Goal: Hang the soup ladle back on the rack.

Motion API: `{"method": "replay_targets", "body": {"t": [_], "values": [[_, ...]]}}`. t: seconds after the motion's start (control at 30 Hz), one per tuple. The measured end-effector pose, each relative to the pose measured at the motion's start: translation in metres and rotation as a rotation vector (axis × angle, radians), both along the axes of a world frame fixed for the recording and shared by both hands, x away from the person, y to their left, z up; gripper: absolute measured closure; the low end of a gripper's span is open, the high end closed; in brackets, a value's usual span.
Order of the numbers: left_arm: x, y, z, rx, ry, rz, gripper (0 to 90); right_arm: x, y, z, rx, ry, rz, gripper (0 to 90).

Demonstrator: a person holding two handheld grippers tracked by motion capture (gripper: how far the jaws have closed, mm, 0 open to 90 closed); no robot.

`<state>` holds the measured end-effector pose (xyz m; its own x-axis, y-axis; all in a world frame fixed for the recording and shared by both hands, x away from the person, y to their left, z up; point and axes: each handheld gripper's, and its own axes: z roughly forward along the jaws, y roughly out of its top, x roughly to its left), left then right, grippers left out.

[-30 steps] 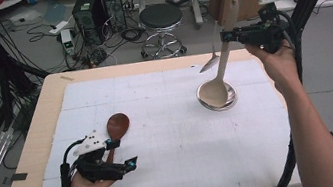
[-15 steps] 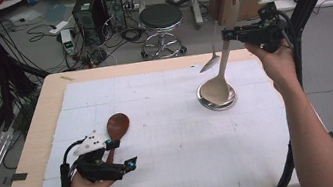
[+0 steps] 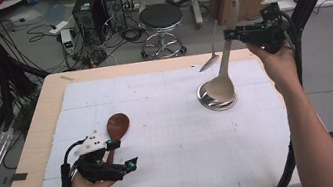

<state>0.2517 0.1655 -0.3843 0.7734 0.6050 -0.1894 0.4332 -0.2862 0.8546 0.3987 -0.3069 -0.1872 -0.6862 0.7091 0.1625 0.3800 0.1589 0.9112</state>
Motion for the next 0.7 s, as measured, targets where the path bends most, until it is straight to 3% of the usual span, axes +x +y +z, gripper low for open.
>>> {"method": "replay_targets", "body": {"t": [0.27, 0.7], "values": [[0.0, 0.0, 0.0, -0.006, 0.0, 0.002, 15.0, -0.005, -0.004, 0.003, 0.025, -0.022, 0.005, 59.8], [0.0, 0.0, 0.002, -0.004, -0.003, 0.0, 14.6, -0.015, -0.013, 0.007, 0.046, -0.039, 0.018, 59.9]]}}
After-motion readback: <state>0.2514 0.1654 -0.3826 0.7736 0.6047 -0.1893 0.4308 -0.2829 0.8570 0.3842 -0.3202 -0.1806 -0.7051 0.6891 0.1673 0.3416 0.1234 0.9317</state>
